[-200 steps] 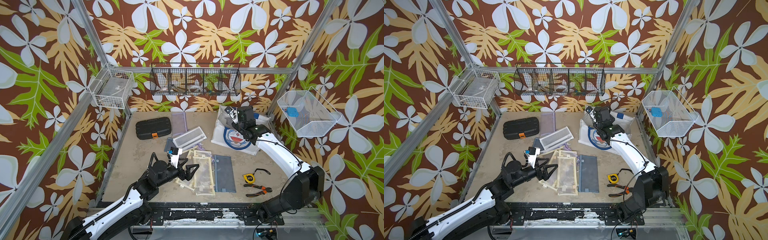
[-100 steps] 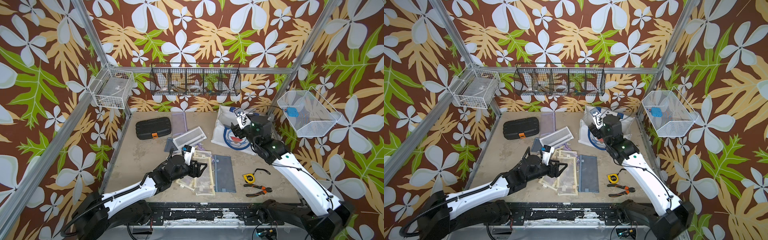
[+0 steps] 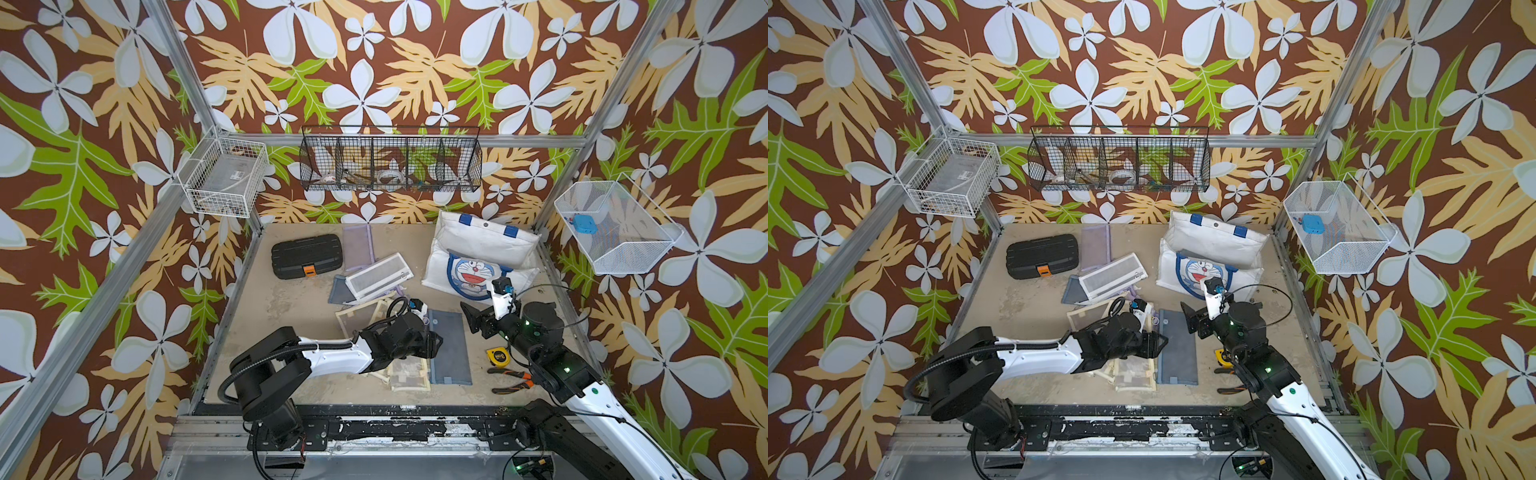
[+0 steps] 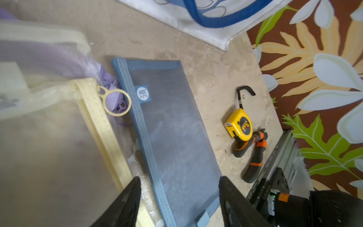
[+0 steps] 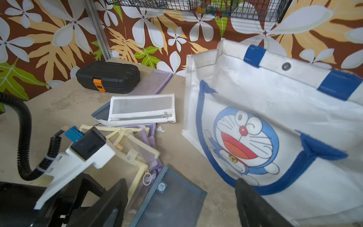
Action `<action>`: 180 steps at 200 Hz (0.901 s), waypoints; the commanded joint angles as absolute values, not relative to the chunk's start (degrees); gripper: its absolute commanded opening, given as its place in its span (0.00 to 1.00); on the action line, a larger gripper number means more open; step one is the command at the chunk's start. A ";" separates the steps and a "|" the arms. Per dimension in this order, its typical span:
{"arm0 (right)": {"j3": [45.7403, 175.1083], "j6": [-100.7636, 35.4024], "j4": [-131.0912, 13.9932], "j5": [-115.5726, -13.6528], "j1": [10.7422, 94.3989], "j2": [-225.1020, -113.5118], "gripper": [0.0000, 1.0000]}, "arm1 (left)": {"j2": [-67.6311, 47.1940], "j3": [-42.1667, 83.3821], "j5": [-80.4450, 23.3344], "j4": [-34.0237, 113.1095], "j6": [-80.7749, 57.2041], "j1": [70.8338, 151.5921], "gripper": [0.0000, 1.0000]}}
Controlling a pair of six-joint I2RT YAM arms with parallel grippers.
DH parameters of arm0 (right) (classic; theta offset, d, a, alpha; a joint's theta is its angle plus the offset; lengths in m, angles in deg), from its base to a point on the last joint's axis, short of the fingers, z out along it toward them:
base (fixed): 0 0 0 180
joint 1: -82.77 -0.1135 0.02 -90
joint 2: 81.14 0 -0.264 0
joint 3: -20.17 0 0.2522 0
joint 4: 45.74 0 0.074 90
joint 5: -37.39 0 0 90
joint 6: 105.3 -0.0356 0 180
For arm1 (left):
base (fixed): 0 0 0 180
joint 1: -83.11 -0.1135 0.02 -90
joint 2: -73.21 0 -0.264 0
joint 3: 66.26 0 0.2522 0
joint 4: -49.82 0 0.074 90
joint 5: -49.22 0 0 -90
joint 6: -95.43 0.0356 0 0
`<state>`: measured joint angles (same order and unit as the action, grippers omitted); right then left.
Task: Put the pencil pouch into the canvas bag
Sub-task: Pick up the pencil case from the pencil case.
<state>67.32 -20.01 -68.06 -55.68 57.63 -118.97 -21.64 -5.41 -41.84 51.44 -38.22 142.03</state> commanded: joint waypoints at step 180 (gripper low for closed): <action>53.67 -31.73 -62.58 -54.03 57.55 -107.38 0.90 | -36.60 -4.27 -40.00 67.48 -45.98 142.00 0.01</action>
<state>53.75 -31.35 -63.86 -53.98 57.65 -107.12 -37.61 -3.09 -41.15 64.88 -45.02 142.05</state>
